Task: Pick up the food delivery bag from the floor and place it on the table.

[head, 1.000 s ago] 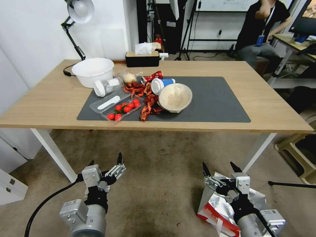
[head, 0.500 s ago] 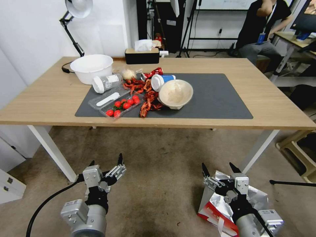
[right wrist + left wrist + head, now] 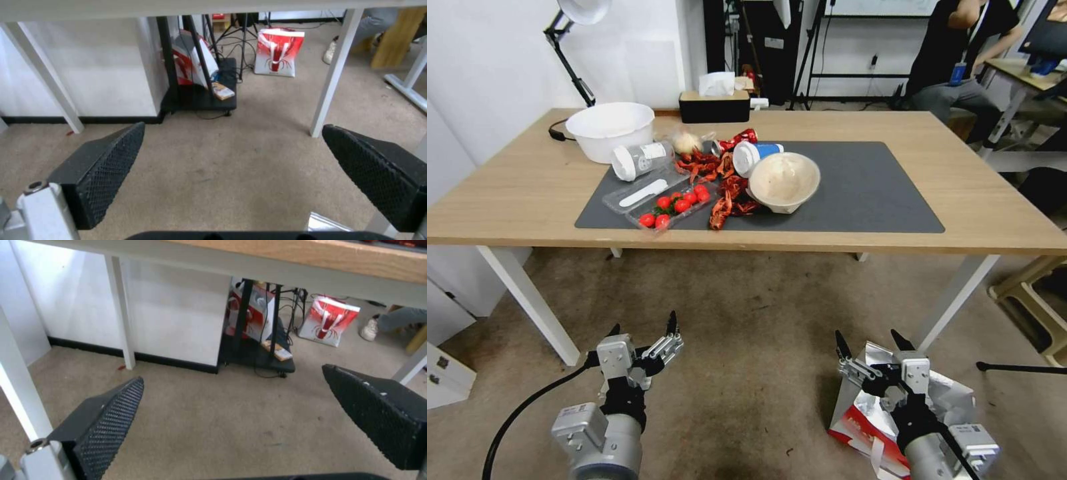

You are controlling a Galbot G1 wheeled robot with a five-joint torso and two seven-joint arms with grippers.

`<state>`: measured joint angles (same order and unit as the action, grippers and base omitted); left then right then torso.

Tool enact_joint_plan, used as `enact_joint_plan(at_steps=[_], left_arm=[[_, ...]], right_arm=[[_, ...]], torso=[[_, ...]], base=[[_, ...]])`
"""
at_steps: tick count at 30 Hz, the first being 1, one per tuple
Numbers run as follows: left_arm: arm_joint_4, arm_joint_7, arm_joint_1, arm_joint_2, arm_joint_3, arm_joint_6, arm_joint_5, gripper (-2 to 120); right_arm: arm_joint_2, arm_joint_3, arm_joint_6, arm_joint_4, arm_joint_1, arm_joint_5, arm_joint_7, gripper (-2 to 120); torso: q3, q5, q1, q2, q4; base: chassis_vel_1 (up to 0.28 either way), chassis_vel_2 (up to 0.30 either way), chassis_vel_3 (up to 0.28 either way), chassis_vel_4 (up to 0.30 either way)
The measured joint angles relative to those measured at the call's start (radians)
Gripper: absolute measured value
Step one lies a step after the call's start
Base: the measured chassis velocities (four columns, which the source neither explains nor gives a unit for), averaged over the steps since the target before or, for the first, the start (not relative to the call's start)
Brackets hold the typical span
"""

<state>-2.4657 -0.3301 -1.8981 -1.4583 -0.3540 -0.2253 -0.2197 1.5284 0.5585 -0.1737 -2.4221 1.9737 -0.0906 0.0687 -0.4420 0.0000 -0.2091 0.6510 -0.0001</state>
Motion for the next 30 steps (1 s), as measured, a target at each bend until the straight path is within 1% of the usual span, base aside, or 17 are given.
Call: enact_joint_plan(at_steps=[1, 6, 13, 16, 23, 27, 29, 30], left_arm=[[0.0, 0.0, 0.0, 0.0, 0.0, 0.0, 0.0, 100], [0.0, 0.0, -0.003, -0.012, 0.007, -0.001, 0.006, 100], [-0.002, 0.003, -0.006, -0.011, 0.005, -0.002, 0.006, 100], [-0.005, 0.003, -0.01, -0.014, 0.006, -0.003, 0.007, 100], [-0.006, 0.003, -0.015, -0.017, 0.009, -0.002, 0.011, 100], [-0.007, 0.003, -0.015, -0.018, 0.009, -0.001, 0.012, 100], [-0.008, 0.003, -0.016, -0.02, 0.009, 0.0, 0.013, 100], [-0.008, 0.003, -0.016, -0.02, 0.009, 0.0, 0.013, 100]], right_arm=[[0.0, 0.0, 0.0, 0.0, 0.0, 0.0, 0.0, 100], [0.0, 0.001, 0.0, 0.002, -0.001, 0.0, 0.0, 100], [0.002, 0.0, 0.0, 0.002, -0.002, 0.003, 0.0, 100], [0.002, -0.001, 0.001, 0.003, -0.002, 0.004, 0.0, 100], [0.001, 0.0, 0.004, 0.003, 0.002, 0.004, 0.0, 100], [0.0, 0.0, 0.005, 0.002, 0.004, 0.004, 0.001, 100], [-0.002, 0.001, 0.005, 0.002, 0.004, 0.004, 0.001, 100], [-0.002, 0.001, 0.005, 0.002, 0.004, 0.004, 0.001, 100]], torso=[[0.0, 0.0, 0.0, 0.0, 0.0], [0.015, 0.0, 0.009, -0.025, 0.0], [0.03, 0.0, 0.019, -0.049, 0.0], [0.042, 0.0, 0.026, -0.068, 0.0], [0.057, 0.0, 0.036, -0.093, 0.0], [0.062, 0.0, 0.039, -0.101, 0.0], [0.071, 0.0, 0.045, -0.116, 0.0], [0.071, 0.0, 0.045, -0.116, 0.0]], base=[[0.0, 0.0, 0.0, 0.0], [0.0, 0.0, 0.0, 0.0], [0.0, 0.0, 0.0, 0.0], [0.0, 0.0, 0.0, 0.0], [0.0, 0.0, 0.0, 0.0], [0.0, 0.0, 0.0, 0.0], [0.0, 0.0, 0.0, 0.0], [0.0, 0.0, 0.0, 0.0]])
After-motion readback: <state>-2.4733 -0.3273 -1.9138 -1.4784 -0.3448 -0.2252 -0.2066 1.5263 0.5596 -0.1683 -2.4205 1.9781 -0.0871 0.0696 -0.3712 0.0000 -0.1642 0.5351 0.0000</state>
